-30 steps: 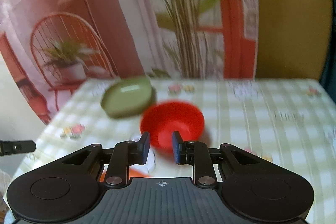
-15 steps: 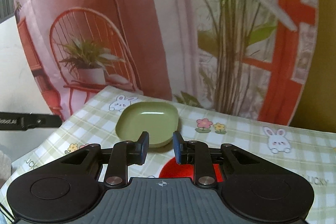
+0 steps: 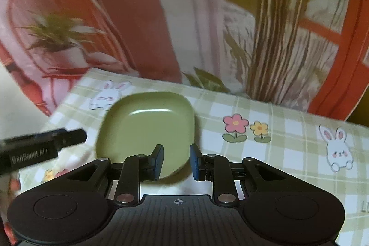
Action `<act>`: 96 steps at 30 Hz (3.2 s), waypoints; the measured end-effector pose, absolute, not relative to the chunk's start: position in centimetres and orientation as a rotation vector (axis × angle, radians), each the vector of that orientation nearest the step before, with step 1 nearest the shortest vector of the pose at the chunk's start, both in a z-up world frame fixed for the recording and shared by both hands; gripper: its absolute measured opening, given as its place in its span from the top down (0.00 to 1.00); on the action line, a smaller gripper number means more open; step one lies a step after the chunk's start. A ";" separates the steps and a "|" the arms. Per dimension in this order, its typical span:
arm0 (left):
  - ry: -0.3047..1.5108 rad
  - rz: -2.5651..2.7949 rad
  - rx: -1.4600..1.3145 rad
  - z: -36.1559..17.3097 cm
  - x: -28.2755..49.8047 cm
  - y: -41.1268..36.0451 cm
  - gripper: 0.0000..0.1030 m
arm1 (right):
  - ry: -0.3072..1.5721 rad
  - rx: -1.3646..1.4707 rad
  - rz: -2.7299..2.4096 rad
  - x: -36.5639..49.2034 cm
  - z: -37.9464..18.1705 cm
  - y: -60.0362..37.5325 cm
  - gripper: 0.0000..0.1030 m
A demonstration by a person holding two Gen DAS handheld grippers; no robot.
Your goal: Organize plates and bowls
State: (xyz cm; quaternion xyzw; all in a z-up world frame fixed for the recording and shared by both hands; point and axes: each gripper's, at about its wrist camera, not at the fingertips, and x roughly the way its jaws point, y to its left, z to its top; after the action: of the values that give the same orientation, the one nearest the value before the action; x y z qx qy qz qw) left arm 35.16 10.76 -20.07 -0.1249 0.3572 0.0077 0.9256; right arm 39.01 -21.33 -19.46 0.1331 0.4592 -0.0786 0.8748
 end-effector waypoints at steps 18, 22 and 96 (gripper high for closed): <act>0.762 0.005 -0.226 -21.8 36.8 9.8 0.94 | 1.067 0.376 -0.255 43.1 -23.9 -23.2 0.93; 0.762 0.009 -0.224 -21.2 36.1 10.1 0.94 | 1.062 0.378 -0.243 42.8 -23.2 -22.6 0.94; 0.810 -0.224 0.109 -17.7 14.8 -0.2 0.93 | 0.797 0.633 -0.270 7.6 -16.1 -18.0 0.89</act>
State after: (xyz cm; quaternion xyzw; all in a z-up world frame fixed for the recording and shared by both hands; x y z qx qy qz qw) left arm 14.76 -0.22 -17.73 0.0526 0.3930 -0.1086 0.9116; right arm 7.61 -17.98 -16.09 0.3022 0.3804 -0.1290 0.8645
